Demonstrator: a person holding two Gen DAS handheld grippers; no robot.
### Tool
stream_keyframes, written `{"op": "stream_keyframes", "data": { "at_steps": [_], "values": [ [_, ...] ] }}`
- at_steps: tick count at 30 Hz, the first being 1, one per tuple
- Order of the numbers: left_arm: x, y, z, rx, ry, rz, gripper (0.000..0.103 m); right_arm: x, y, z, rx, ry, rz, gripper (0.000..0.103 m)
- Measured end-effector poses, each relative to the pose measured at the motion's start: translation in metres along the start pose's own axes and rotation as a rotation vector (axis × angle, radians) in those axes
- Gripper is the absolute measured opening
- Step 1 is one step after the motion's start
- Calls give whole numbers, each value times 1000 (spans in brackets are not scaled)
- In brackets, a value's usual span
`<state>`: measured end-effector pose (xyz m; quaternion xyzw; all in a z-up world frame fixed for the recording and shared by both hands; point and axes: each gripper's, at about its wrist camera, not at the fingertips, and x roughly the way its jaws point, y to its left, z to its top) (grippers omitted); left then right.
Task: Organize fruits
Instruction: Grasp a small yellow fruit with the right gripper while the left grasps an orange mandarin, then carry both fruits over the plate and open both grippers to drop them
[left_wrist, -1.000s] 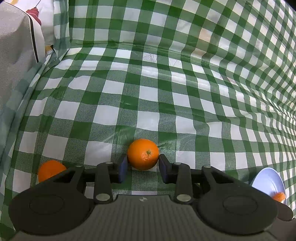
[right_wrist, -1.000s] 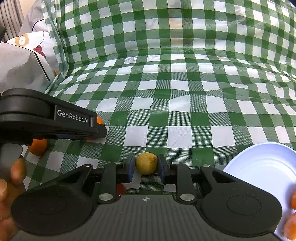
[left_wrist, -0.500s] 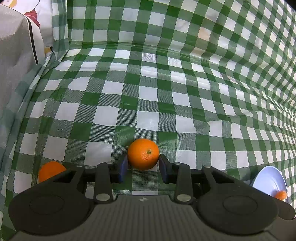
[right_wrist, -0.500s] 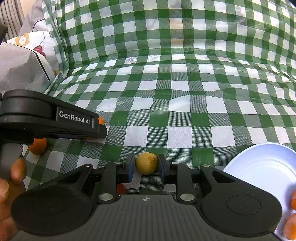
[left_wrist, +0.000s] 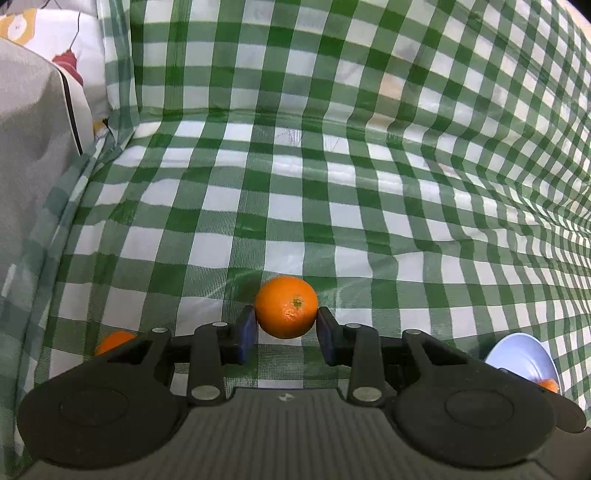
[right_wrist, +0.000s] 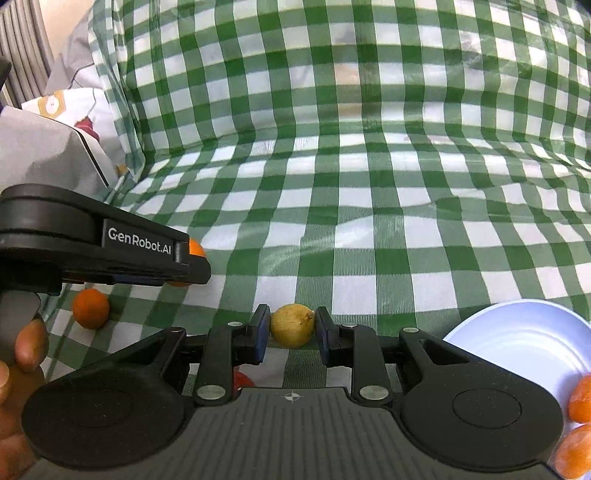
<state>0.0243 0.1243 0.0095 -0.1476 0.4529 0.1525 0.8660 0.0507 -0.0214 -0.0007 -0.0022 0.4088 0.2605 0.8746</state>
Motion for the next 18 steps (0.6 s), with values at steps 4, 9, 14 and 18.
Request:
{"op": "stream_keyframes", "data": {
  "at_steps": [4,9,14,18],
  "values": [
    [-13,-5,0,9,-16,-4,39,-14,-3,3,-3,-20,-3,28],
    [-25,-15,-2,27,-30,-12,39,-37,-9,8,-14,-55,-17,28],
    [-35,-26,-4,53,-46,-22,39,-58,-18,10,-28,-75,-47,28],
    [-39,-32,-8,76,-50,-27,39,-72,-27,10,-41,-88,-70,28]
  ]
}}
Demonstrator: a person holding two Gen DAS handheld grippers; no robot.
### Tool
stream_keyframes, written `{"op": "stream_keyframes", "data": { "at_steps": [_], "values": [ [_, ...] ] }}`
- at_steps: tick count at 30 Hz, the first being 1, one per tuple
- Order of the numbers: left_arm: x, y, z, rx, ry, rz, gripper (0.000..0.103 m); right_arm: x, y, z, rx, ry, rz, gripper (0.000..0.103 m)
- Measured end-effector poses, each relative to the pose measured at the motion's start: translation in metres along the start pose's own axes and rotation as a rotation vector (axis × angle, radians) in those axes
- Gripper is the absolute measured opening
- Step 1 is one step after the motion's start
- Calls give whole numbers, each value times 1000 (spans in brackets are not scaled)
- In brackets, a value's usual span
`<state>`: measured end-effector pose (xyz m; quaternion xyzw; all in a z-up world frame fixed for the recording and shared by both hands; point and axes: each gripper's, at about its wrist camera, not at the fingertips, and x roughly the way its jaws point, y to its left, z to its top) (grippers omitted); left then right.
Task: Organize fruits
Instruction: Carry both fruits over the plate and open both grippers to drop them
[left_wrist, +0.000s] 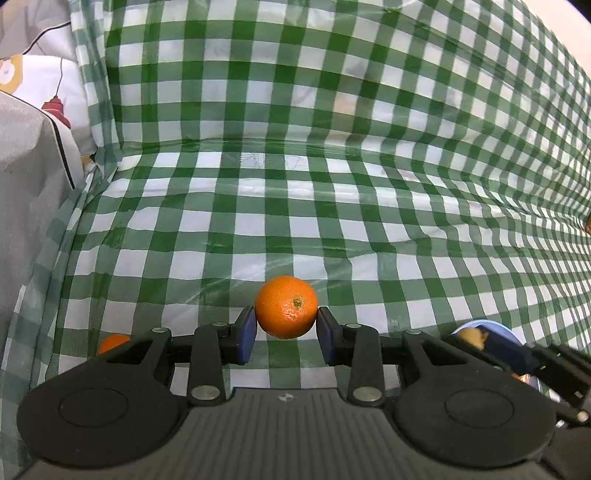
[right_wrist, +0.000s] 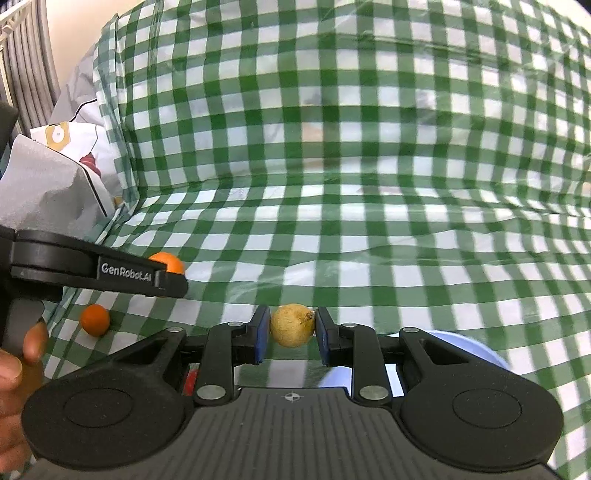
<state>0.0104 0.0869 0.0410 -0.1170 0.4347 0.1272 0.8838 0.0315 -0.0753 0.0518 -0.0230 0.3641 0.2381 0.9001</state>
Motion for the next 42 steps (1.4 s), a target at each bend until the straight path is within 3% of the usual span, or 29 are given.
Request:
{"op": "stream_keyframes", "data": {
  "at_steps": [16,42],
  "values": [
    [3,-21,-7,54,5,-29,39,-24,-52,-7,1,-9,-114,28],
    [20,-36,-8,94,32,-54,39,-34,-93,-18,36,-3,-164,28]
  ]
}}
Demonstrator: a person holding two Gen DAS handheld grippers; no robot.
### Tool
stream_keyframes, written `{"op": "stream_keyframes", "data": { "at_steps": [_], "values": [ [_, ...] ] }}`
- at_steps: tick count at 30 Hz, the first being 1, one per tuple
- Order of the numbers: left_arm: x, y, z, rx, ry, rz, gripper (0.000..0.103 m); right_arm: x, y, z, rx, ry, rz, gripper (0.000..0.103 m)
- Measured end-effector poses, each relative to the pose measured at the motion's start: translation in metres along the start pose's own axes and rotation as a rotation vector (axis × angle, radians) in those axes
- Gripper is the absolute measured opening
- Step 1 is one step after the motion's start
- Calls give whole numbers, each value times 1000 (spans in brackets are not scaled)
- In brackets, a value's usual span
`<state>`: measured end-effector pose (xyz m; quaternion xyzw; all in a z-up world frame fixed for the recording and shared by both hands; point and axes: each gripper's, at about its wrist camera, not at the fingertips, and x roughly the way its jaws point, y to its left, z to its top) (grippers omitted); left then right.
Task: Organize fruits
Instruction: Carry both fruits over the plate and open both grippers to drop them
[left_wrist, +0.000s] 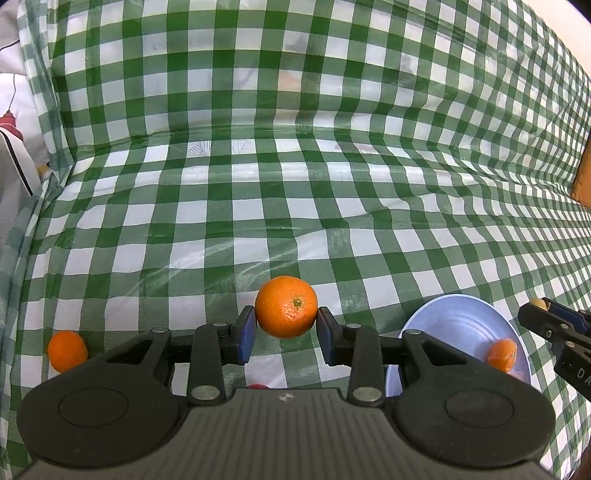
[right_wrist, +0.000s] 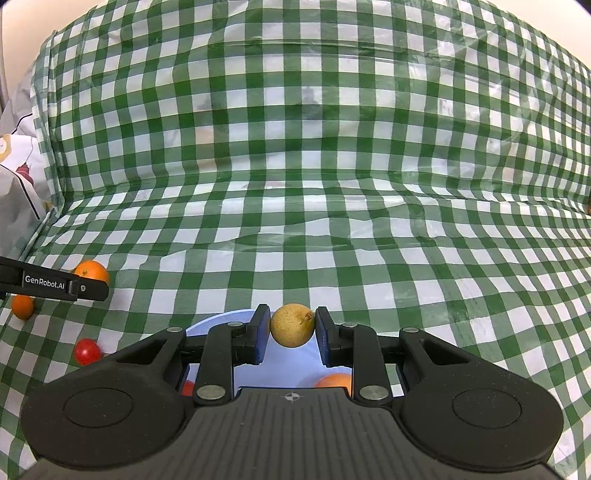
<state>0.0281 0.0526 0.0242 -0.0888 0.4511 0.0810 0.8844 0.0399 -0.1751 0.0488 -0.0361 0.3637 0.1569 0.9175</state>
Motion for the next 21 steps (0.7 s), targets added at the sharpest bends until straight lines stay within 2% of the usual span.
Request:
{"op": "stream_keyframes", "data": {
  "at_steps": [13,21],
  "values": [
    [6,-11,0,26,3,-19,39,-4,-17,-2,22,0,-30,28],
    [8,-25,-2,47,-3,-59,39,-5,-20,-4,20,-1,-26,28]
  ]
}}
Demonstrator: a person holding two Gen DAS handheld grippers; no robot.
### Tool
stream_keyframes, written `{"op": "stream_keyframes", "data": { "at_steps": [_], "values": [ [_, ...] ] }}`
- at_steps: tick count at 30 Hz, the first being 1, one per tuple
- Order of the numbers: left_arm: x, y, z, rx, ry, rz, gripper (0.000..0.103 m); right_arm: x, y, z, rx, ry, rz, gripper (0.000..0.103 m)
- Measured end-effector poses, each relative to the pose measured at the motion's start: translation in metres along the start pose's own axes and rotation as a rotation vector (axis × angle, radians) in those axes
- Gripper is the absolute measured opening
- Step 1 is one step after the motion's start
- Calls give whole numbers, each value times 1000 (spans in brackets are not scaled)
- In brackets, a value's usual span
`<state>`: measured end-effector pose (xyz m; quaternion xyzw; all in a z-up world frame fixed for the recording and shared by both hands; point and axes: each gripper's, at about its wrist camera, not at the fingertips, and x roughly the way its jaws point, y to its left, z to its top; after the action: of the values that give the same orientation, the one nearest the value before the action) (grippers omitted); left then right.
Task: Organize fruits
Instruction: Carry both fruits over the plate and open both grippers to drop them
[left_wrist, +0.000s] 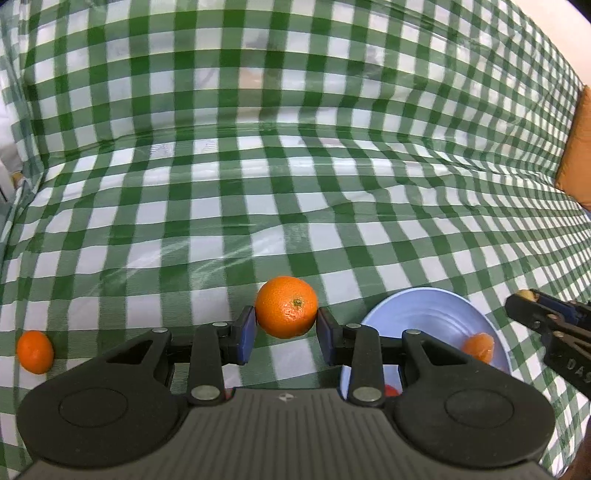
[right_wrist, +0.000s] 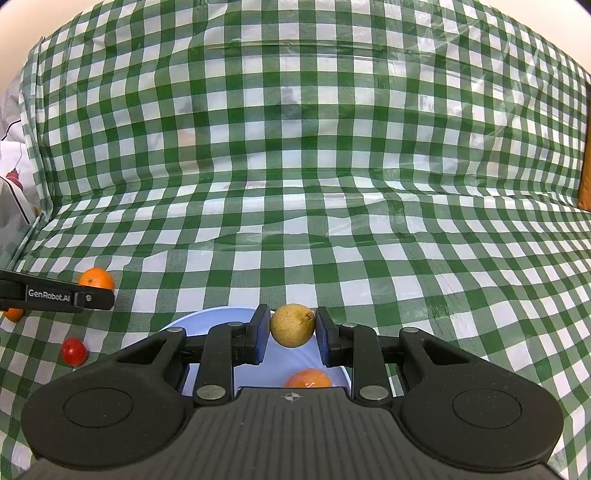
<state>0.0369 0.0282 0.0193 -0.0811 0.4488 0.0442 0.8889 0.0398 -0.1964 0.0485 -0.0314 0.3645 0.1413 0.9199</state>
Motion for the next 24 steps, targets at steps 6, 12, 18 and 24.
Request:
{"op": "stream_keyframes", "data": {
  "at_steps": [6,12,18,24],
  "values": [
    [1,-15,-2,21,-3,-17,39,4,1,2,-6,10,4,28],
    [4,-27,-5,42,0,-31,39,8,0,4,-9,21,7,28],
    [4,-36,-8,60,2,-45,39,11,-1,5,-15,30,12,28],
    [6,-43,-9,85,2,-63,39,8,4,2,-16,34,17,28]
  ]
}}
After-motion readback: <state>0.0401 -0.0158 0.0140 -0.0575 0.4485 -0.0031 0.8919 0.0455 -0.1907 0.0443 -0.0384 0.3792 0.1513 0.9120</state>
